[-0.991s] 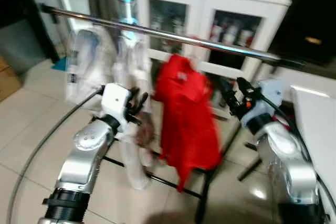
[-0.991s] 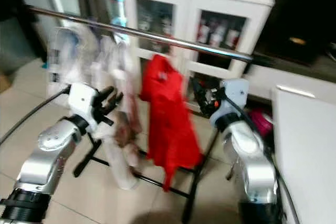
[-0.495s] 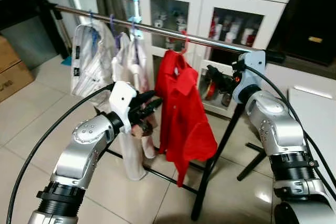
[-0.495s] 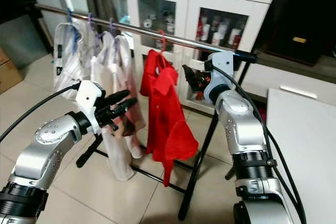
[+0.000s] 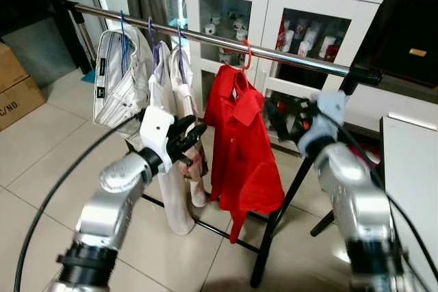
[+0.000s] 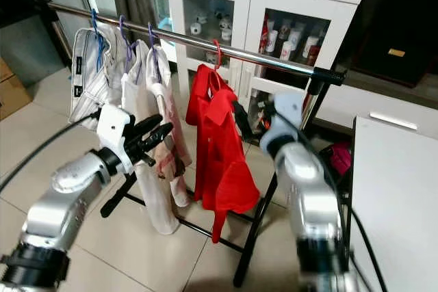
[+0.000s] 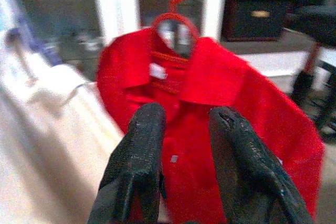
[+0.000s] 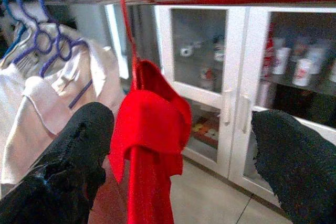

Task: Hang hanger

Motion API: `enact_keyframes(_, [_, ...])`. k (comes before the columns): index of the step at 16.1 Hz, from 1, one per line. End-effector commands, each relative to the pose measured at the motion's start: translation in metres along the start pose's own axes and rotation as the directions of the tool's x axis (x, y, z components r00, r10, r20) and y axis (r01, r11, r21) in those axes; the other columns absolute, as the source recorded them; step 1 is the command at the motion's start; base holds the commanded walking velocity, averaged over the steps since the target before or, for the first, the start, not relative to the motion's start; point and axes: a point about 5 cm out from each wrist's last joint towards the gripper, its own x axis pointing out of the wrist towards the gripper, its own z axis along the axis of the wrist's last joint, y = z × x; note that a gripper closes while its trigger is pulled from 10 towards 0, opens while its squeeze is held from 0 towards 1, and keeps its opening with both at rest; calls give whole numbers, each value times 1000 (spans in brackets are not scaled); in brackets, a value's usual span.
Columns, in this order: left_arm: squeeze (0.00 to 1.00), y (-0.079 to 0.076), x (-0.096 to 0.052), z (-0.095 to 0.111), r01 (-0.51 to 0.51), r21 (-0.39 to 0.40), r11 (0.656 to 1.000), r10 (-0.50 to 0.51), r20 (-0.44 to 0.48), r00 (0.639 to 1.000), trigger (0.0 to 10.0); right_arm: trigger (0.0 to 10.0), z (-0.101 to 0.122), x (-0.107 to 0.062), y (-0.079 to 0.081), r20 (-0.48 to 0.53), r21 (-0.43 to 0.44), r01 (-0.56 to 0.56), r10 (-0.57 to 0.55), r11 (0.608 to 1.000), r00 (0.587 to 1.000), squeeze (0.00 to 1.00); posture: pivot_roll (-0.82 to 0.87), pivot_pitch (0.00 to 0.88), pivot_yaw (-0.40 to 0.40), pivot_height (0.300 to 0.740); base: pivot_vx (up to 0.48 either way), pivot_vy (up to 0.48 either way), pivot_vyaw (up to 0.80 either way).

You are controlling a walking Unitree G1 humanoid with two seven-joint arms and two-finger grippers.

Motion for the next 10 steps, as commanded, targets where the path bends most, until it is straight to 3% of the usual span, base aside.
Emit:
enact_keyframes(1, [0,6,-2,2,-52,17,999,51,12,999,10000,10000,5,-3,-3,33,16,17,-18,1000,999,0,-124,0,-10,740,0,0,0])
enact_keyframes(4, [0,11,-13,-6,-165,-29,986,165,10,986,10000,10000,-16,-29,-5,-42,42,100,-98,994,994,0,-135,0,-5,740,0,0,0])
enact_keyframes(6, [0,12,-20,-14,-218,-41,975,218,-3,976,10000,10000,-32,-41,-5,-101,58,101,-95,993,990,0,-139,0,-3,740,0,0,0])
enact_keyframes(8, [0,11,-24,-22,-236,13,972,236,-19,972,10000,10000,-48,-46,-6,-175,3,69,-68,998,982,0,-139,0,-6,740,0,0,0])
enact_keyframes(10, [0,10,-24,-23,-240,19,971,240,-18,971,10000,10000,-50,-47,-5,-192,2,67,-65,998,979,0,-139,0,-6,740,0,0,0])
